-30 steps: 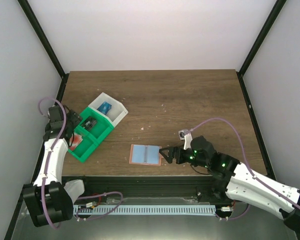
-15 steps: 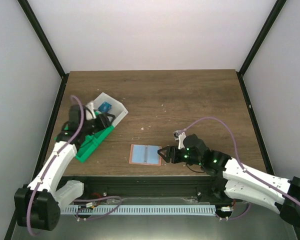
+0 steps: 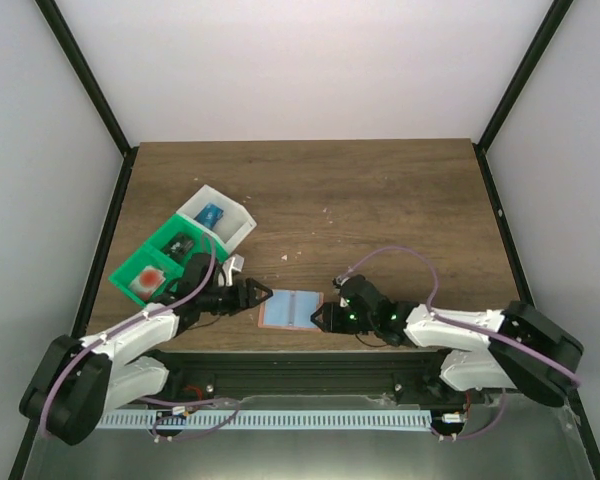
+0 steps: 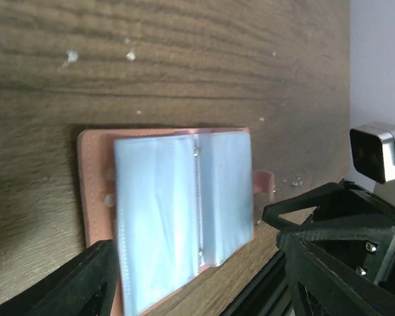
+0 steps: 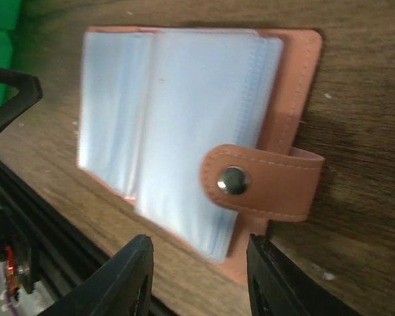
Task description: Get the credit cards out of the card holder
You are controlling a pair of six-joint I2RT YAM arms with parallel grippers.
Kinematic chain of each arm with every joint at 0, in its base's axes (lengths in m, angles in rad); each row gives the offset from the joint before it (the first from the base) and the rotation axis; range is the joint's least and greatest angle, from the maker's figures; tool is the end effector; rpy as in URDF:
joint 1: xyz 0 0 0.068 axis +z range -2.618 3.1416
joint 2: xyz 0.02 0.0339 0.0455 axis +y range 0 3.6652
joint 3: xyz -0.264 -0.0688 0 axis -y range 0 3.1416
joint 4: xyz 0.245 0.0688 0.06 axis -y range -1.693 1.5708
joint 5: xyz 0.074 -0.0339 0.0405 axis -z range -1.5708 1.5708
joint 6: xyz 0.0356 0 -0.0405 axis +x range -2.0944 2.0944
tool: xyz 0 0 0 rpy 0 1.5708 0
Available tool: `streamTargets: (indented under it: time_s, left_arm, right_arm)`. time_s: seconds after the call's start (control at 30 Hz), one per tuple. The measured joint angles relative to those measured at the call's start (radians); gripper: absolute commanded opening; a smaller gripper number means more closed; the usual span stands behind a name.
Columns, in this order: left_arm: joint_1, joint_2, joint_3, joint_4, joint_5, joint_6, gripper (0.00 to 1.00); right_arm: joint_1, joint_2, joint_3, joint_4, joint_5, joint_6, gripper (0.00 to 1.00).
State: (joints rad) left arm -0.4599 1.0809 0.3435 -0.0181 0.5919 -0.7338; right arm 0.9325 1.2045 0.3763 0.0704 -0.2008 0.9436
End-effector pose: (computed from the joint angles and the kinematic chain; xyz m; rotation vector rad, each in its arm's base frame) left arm 0.1640 -0.1034 0.1551 -0.0152 2.5261 -1.2395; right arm 0.1220 0.1764 0.1452 -0.0988 2.6139 1.0629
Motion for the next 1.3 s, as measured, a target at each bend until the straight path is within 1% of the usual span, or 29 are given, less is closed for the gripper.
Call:
streamTargets:
  time_s: [0.1,0.23,0.33,0.4,0.6,0.7,0.73,0.83,0.87,0.93,0.97,1.03,1.07,1.13,1.17,1.3]
  left_arm:
    - [-0.002,0.047,-0.051,0.092,0.016,-0.017,0.63]
    - [-0.004,0.140,-0.107,0.209,0.055,-0.047,0.50]
    - [-0.005,0.198,-0.112,0.281,0.078,-0.055,0.39]
    - [-0.006,0.227,-0.112,0.324,0.085,-0.055,0.35]
    - [-0.006,0.320,-0.112,0.425,0.105,-0.069,0.18]
    - [-0.008,0.360,-0.109,0.470,0.116,-0.083,0.02]
    - [-0.008,0.375,-0.108,0.491,0.122,-0.090,0.00]
    - [-0.014,0.408,-0.104,0.556,0.145,-0.120,0.00]
    - [-0.018,0.410,-0.100,0.570,0.150,-0.128,0.02]
    - [-0.030,0.410,-0.085,0.593,0.158,-0.148,0.14]
    - [-0.039,0.410,-0.075,0.609,0.164,-0.157,0.17]
    - [-0.051,0.410,-0.060,0.636,0.172,-0.174,0.18]
    - [-0.054,0.410,-0.055,0.648,0.175,-0.184,0.15]
    - [-0.058,0.408,-0.050,0.661,0.177,-0.193,0.03]
    - [-0.058,0.406,-0.050,0.660,0.177,-0.196,0.00]
    - [-0.059,0.398,-0.050,0.649,0.173,-0.186,0.00]
  right_arm:
    - [0.000,0.074,0.001,0.025,0.008,0.012,0.36]
    - [0.000,0.115,0.010,0.035,0.048,0.011,0.30]
    - [0.000,0.136,0.023,0.040,0.084,0.006,0.26]
    - [0.000,0.147,0.025,0.051,0.106,0.002,0.24]
    - [-0.002,0.179,0.025,0.105,0.151,-0.004,0.20]
    - [-0.007,0.196,0.025,0.135,0.154,-0.005,0.19]
    - [-0.008,0.200,0.025,0.142,0.156,-0.005,0.19]
    - [-0.008,0.206,0.024,0.156,0.161,-0.005,0.19]
    - [-0.009,0.206,0.024,0.158,0.163,-0.004,0.19]
    - [-0.010,0.206,0.018,0.167,0.166,-0.002,0.19]
    - [-0.010,0.206,0.015,0.174,0.167,0.000,0.19]
    - [-0.010,0.206,0.010,0.183,0.167,0.004,0.19]
    - [-0.010,0.206,0.007,0.188,0.167,0.005,0.19]
    - [-0.010,0.206,0.004,0.195,0.167,0.009,0.19]
    - [-0.010,0.206,0.002,0.199,0.168,0.012,0.19]
    - [-0.011,0.206,0.000,0.203,0.167,0.016,0.19]
